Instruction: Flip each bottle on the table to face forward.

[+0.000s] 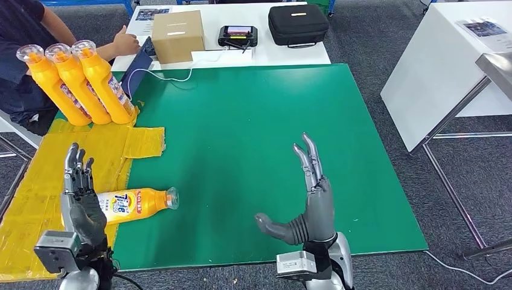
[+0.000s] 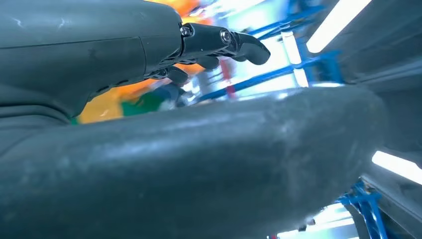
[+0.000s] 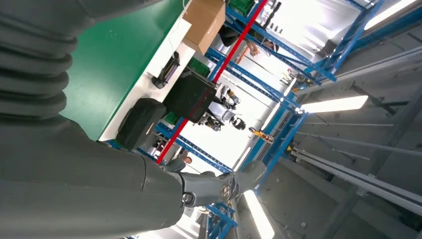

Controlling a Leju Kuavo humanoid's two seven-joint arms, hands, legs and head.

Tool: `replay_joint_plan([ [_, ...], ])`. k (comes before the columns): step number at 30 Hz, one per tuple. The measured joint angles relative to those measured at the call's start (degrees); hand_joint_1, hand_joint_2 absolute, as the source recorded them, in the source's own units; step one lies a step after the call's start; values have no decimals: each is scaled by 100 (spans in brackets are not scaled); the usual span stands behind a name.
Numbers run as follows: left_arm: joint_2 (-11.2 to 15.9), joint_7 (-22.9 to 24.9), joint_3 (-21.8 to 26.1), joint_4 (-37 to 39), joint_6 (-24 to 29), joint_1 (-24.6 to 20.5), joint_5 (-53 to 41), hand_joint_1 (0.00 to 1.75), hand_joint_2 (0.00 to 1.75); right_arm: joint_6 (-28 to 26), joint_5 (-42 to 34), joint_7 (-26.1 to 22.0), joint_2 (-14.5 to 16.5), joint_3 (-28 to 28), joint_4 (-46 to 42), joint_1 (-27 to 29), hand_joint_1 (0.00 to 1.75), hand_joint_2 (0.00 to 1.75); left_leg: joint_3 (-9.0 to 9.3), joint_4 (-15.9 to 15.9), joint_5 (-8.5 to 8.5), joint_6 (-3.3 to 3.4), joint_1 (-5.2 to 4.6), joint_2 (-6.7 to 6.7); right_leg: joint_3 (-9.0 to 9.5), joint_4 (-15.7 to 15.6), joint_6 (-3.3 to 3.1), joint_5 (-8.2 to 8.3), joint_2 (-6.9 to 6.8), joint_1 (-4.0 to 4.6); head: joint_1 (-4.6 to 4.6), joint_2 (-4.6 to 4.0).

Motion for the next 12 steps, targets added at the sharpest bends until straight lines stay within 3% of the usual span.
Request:
replay_joint_plan([
  [5,-320,-577,-265,-687,-340,357,382,0,0,-305,-532,-247,10,182,-8,22,0,0,5,-1,3,0,3,3,4,1,-1,1,1,3,0,0],
  [12,-463,-616,-870,-908,-613,603,667,0,0,-367,-1406,-447,87,408,63,32,0,0,5,-1,3,0,2,0,5,1,-1,1,-2,1,0,0],
])
